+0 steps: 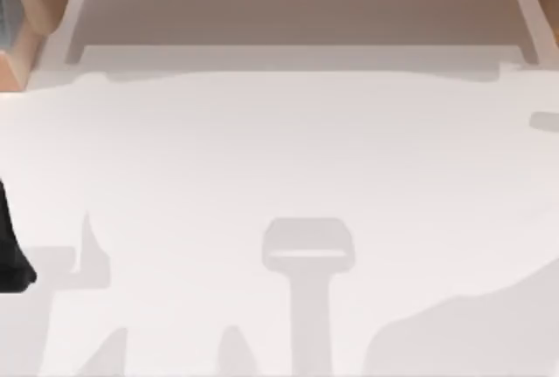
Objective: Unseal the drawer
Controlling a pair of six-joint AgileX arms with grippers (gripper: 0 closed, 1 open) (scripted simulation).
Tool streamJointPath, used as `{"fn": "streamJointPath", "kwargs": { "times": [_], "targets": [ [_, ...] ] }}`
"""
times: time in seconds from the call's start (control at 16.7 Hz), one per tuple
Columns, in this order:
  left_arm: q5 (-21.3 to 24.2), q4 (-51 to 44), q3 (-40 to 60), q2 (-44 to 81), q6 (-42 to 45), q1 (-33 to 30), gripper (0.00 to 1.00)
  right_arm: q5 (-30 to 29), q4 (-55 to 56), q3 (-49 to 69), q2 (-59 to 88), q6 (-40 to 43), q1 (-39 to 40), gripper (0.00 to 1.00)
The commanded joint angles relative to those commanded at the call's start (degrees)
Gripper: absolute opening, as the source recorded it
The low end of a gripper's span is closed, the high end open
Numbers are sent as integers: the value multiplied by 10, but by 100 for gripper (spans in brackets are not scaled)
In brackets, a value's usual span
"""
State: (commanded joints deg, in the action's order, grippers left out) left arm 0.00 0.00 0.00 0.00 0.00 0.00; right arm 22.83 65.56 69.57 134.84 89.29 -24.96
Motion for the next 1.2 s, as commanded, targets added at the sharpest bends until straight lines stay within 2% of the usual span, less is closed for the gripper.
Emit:
{"fn": "streamJointPath", "kwargs": {
  "times": [0.18, 0.24, 0.84, 1.2],
  "targets": [
    [0, 0, 0, 0, 0, 0, 100, 0, 0, 0, 0, 0, 0, 2],
    [0, 0, 0, 0, 0, 0, 100, 0, 0, 0, 0, 0, 0, 0],
    [0, 0, 0, 0, 0, 0, 100, 4, 5, -10, -5, -1, -3, 0],
    [0, 0, 0, 0, 0, 0, 100, 31, 69, -131, -56, -2, -31, 0]
  ]
}}
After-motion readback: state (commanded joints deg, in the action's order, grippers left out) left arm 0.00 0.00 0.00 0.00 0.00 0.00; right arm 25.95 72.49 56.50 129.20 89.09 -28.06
